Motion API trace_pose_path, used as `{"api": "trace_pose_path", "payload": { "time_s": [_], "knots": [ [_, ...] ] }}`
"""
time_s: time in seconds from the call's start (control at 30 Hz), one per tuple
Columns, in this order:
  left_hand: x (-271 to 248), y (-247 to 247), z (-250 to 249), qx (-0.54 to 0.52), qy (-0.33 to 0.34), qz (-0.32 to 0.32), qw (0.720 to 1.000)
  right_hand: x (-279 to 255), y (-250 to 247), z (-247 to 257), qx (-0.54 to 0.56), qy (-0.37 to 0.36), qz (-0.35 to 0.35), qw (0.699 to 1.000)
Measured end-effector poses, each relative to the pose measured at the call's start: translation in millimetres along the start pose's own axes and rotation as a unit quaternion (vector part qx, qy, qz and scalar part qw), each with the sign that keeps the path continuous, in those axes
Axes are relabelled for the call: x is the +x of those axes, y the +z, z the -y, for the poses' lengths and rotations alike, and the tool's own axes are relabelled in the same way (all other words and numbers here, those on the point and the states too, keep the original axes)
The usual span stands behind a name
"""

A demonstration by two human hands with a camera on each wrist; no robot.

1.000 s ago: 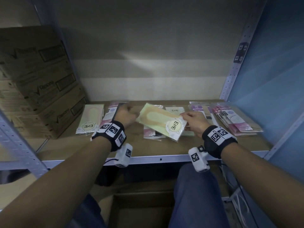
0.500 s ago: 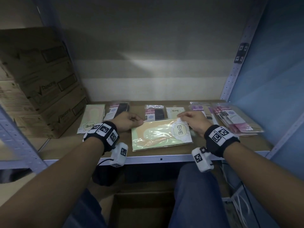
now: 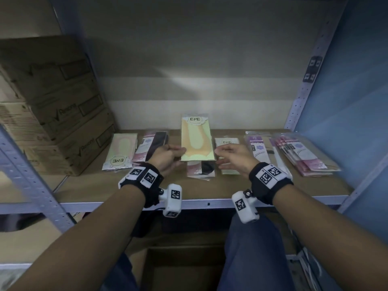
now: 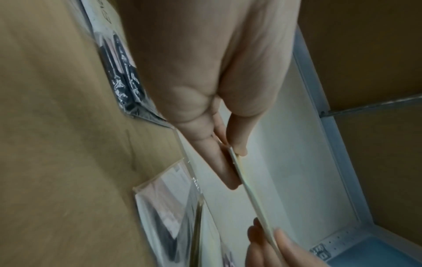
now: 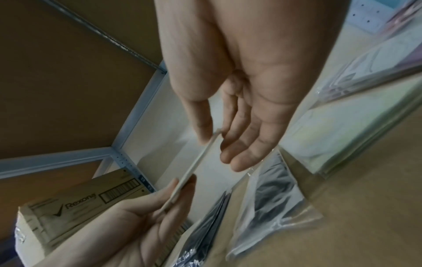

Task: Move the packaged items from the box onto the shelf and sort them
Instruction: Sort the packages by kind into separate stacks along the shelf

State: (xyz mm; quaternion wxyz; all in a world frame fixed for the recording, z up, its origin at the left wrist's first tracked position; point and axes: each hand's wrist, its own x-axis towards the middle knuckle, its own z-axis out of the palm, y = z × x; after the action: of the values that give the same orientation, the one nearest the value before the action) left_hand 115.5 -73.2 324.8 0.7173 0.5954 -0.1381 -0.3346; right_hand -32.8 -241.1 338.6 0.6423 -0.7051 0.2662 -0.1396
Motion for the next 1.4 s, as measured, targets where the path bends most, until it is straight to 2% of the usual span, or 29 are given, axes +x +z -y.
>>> {"api": "trace_pose_path", "payload": {
  "time_s": [0.1,0.33,0.43,0.57,0.67,0.77,0.9,1.2,1.3,1.4],
  "knots": [
    [0,9,9,-0.04,-0.01,0.004,0.999,0,11,-3,0.065,0.025,0.007,0.998],
    [5,25,19,0.005,0.023,-0.025,0.999,5,5,-8,0.1,0.038,-0.042,0.993],
    [7,33,20,0.077,0.044,-0.026,0.996,7,-4,-13,0.094,0.037,-0.06,0.993],
    [13,49,24,0.201,0.062,0.009,0.978,13,-21,-20,0.014,0.016,-0.135,0.991],
    [20,67,30,0.306,0.094,0.004,0.947,16,-34,-26,-0.072,-0.002,-0.185,0.98],
    [24,84,40,0.398,0.135,-0.002,0.907,16,-44,-32,-0.18,-0.023,-0.206,0.961],
    [26,99,52,0.504,0.186,0.011,0.843,11,-52,-42,-0.296,-0.047,-0.2,0.933],
    [26,104,71,0.622,0.193,0.047,0.757,10,-60,-59,-0.427,-0.061,-0.161,0.888],
    [26,102,72,0.628,0.198,0.052,0.751,11,-60,-60,-0.442,-0.067,-0.159,0.88],
    [25,100,64,0.617,0.198,0.058,0.759,11,-60,-56,-0.451,-0.071,-0.161,0.875]
  ]
}}
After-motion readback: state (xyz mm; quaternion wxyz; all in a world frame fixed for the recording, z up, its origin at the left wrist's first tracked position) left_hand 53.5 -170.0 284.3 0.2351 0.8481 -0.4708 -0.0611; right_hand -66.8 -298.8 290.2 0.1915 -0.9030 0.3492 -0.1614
